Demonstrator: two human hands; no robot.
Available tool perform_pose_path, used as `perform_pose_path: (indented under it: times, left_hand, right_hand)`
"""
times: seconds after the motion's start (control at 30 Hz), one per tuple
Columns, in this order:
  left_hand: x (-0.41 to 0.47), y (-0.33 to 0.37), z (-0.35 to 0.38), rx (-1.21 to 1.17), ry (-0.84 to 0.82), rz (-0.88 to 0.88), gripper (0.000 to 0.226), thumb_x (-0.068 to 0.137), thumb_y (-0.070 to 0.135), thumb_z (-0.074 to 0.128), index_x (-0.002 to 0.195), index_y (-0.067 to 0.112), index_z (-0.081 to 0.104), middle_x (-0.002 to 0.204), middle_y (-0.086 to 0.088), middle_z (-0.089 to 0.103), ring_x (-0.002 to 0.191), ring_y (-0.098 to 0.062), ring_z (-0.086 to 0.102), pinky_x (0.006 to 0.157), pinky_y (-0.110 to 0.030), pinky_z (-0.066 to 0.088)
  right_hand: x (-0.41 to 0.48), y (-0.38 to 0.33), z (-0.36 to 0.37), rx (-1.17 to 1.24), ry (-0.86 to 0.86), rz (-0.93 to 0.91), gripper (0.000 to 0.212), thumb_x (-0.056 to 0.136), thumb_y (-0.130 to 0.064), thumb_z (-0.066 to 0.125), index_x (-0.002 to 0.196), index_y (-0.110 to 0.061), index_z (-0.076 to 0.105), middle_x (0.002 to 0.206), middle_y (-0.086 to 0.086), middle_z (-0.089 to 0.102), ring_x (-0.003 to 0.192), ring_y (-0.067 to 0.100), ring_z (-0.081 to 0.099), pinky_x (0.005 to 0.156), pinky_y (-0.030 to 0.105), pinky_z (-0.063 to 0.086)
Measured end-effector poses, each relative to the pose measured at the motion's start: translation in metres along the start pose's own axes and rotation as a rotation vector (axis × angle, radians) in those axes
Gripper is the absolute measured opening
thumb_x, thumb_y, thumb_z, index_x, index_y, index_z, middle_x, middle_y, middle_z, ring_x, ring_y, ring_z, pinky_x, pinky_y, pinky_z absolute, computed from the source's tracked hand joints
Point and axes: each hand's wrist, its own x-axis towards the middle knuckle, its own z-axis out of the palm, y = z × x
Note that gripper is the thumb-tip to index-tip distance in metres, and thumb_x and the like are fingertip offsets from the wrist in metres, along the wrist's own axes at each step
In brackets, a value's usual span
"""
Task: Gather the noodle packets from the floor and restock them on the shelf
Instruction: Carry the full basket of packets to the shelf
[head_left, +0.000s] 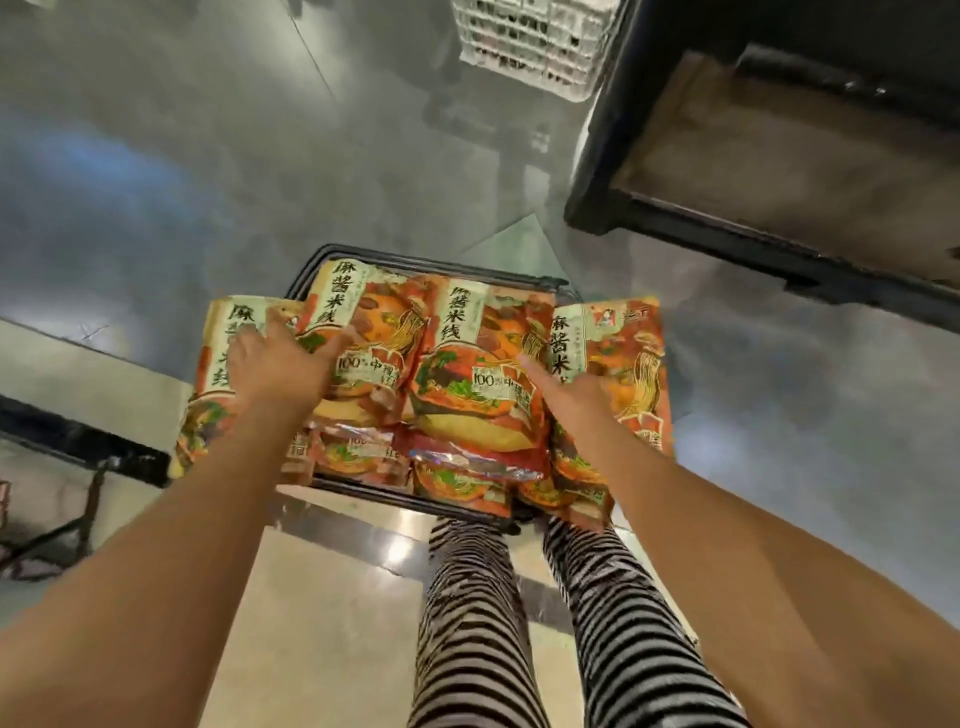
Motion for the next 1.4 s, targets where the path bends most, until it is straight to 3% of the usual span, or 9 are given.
perform_pose_path:
  times: [0.1,0.27,0.37,0.5,0.67,0.87,1.1,1.3,1.4]
  left_hand:
    - [0.029,-0.001,0.008,-0.097,-0.184,-0.085,0.125,0.065,0.091,0.043,0.153,0.005,0.023,0.150,-0.030,0.036,0.138,-0.046,0.036,0.113,-0.056,0.033]
    - [0.064,-0.010,0.014,-0.528,-0.474,-0.067,0.112,0.047,0.081,0.078,0.140,0.025,0.051,0.130,-0.009,0.063,0.115,-0.034,0.061,0.104,-0.048,0.047]
    - [0.072,-0.012,0.016,-0.597,-0.503,-0.033,0.098,0.052,0.071,0.083,0.134,0.025,0.055,0.119,-0.004,0.067,0.107,-0.028,0.065,0.100,-0.045,0.050]
    - [0.073,0.006,0.019,-0.369,-0.214,0.084,0.090,0.053,0.073,0.081,0.119,0.015,0.059,0.114,-0.005,0.065,0.114,-0.031,0.059,0.095,-0.040,0.048]
    - [0.069,0.005,0.019,-0.605,-0.508,-0.027,0.075,0.050,0.057,0.091,0.101,0.014,0.056,0.109,-0.001,0.063,0.108,-0.027,0.061,0.093,-0.037,0.048]
    - [0.067,0.004,0.022,-0.819,-0.593,-0.013,0.049,0.064,0.034,0.089,0.092,0.018,0.053,0.096,-0.002,0.065,0.085,-0.022,0.063,0.078,-0.035,0.050]
    - [0.066,-0.006,0.012,-0.876,-0.677,-0.010,0.092,0.022,0.044,0.096,0.103,0.017,0.063,0.104,-0.010,0.074,0.092,-0.030,0.073,0.090,-0.049,0.056]
    - [0.043,-0.022,-0.037,-0.973,-0.664,0.031,0.099,0.023,0.038,0.098,0.113,0.012,0.067,0.104,-0.010,0.075,0.090,-0.028,0.074,0.087,-0.043,0.058]
    - [0.031,-0.024,-0.066,-1.035,-0.685,0.071,0.123,0.020,0.046,0.101,0.131,0.014,0.059,0.113,-0.009,0.073,0.093,-0.028,0.074,0.087,-0.045,0.058]
  right_hand:
    - [0.012,-0.009,0.019,0.061,-0.020,0.057,0.113,0.076,-0.077,0.057,0.153,-0.002,0.020,0.156,0.015,0.032,0.140,0.035,0.035,0.111,0.043,0.034]
    - [0.016,-0.020,0.046,0.082,0.041,0.051,0.082,0.073,-0.074,0.065,0.121,-0.009,0.052,0.114,0.006,0.062,0.100,0.028,0.057,0.087,0.032,0.043]
    - [0.018,-0.026,0.051,0.172,0.066,0.042,0.092,0.075,-0.060,0.074,0.141,-0.003,0.043,0.125,0.009,0.058,0.084,0.020,0.059,0.083,0.032,0.042]
    - [0.011,-0.032,0.051,0.154,0.090,0.072,0.110,0.074,-0.056,0.077,0.152,-0.003,0.021,0.148,0.015,0.044,0.132,0.033,0.045,0.093,0.037,0.039]
    - [0.008,-0.036,0.051,0.192,0.064,0.085,0.115,0.071,-0.054,0.081,0.154,-0.004,0.018,0.156,0.016,0.032,0.141,0.036,0.034,0.108,0.046,0.035]
    - [0.013,-0.030,0.058,0.343,0.061,0.017,0.110,0.068,-0.047,0.085,0.152,-0.007,0.028,0.152,0.010,0.041,0.138,0.027,0.041,0.108,0.038,0.035]
    - [0.000,-0.040,0.061,0.510,0.008,0.010,0.110,0.067,-0.051,0.084,0.150,-0.005,0.029,0.153,0.011,0.039,0.138,0.029,0.039,0.110,0.045,0.034]
    - [-0.053,-0.051,0.027,0.637,-0.051,-0.022,0.102,0.066,-0.052,0.085,0.148,-0.012,0.039,0.152,0.008,0.042,0.139,0.029,0.039,0.111,0.046,0.033]
    - [-0.087,-0.052,-0.005,0.708,-0.010,-0.053,0.104,0.044,-0.053,0.095,0.131,-0.012,0.057,0.120,0.012,0.069,0.103,0.031,0.069,0.090,0.052,0.055]
